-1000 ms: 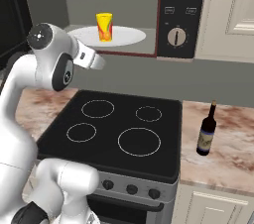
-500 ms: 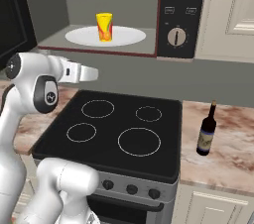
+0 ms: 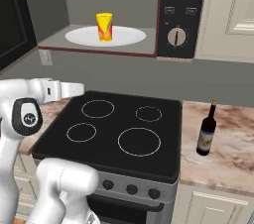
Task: Place the microwavable item in the microwave. Then, close the microwave door and press the start button.
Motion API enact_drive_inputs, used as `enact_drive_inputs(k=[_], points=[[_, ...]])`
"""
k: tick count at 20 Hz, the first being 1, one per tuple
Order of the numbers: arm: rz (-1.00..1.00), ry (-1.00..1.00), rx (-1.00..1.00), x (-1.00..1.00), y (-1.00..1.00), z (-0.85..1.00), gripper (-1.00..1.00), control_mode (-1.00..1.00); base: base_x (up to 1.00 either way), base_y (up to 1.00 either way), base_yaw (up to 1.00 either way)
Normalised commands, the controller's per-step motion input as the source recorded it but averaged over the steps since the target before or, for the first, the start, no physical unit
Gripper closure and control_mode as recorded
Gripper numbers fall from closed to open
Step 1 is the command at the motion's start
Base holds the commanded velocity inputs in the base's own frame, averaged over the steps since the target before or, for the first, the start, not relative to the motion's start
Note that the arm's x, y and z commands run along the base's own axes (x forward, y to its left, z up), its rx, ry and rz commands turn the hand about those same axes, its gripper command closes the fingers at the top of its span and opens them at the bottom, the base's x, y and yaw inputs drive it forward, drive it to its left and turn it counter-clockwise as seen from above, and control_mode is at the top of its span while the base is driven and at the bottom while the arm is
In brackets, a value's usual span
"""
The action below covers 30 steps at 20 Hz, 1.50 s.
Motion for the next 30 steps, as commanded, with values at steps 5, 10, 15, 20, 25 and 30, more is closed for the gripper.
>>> enact_drive_inputs(k=[5, 10, 15, 20, 25, 30], points=[[-0.24, 0.02, -0.35, -0.12, 0.37, -0.16, -1.00, -1.00, 0.00, 0.00, 0.00], [-0.11, -0.01, -0.34, 0.00, 0.13, -0.52, -1.00, -1.00, 0.00, 0.00, 0.00], [-0.01, -0.08, -0.29, 0.00, 0.01, -0.55, -1.00, -1.00, 0.00, 0.00, 0.00], [-0.10, -0.03, -0.25, -0.28, 0.58, -0.08, -1.00, -1.00, 0.00, 0.00, 0.00], [-0.18, 0.00, -0.24, -0.40, 1.00, 0.05, -1.00, -1.00, 0.00, 0.00, 0.00], [-0.25, 0.00, -0.35, -0.15, 0.91, 0.05, -1.00, -1.00, 0.00, 0.00, 0.00]])
